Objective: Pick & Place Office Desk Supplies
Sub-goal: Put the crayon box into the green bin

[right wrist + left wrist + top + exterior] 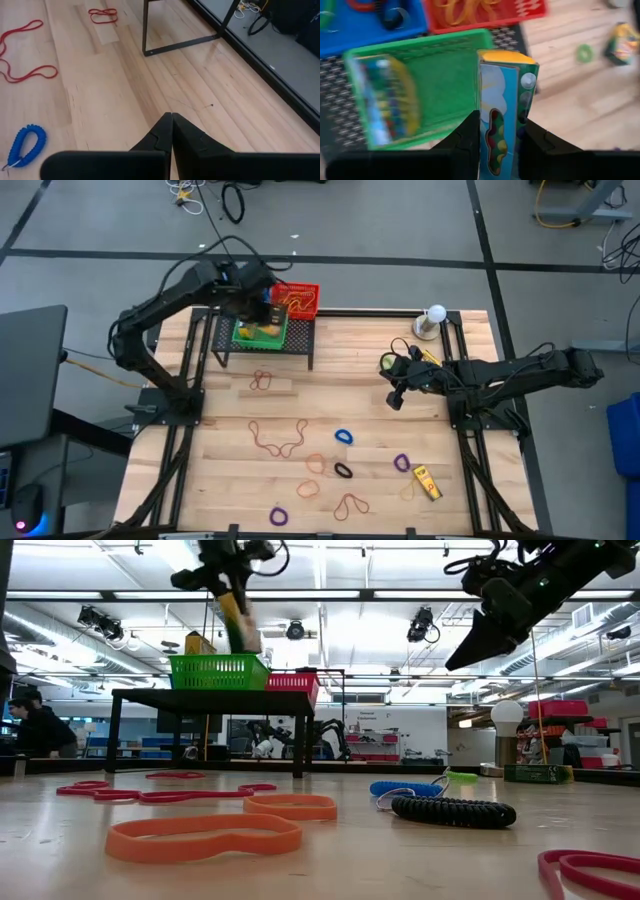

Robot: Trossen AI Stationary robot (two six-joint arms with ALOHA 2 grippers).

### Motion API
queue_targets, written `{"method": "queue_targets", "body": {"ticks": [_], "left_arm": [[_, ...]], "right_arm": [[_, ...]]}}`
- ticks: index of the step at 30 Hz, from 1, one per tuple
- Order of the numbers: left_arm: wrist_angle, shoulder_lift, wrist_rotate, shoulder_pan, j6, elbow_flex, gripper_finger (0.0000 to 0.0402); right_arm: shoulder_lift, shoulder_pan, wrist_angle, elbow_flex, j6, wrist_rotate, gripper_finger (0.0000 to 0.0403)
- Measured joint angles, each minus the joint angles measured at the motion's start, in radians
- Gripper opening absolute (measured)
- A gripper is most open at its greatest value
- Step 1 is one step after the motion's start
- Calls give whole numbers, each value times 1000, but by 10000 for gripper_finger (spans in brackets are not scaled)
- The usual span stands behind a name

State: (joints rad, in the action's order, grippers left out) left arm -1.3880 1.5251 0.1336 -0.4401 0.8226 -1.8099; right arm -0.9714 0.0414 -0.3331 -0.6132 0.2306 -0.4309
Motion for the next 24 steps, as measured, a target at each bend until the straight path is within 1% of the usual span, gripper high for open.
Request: {"method": "queue_targets", "body": {"ticks": [5,10,18,24], "left_arm": [[-44,15,5,-80,-34,0,92],[-70,40,0,-119,-63,0,94],[-111,112,-4,-124,-91,0,95],[-122,131,0,-124,-106,0,96]], "right_arm": [[0,0,20,0,0,-2,11],[0,0,39,0,0,-2,11],[-4,0,38,0,0,-2,11],[-4,0,38,0,0,-2,11]]}}
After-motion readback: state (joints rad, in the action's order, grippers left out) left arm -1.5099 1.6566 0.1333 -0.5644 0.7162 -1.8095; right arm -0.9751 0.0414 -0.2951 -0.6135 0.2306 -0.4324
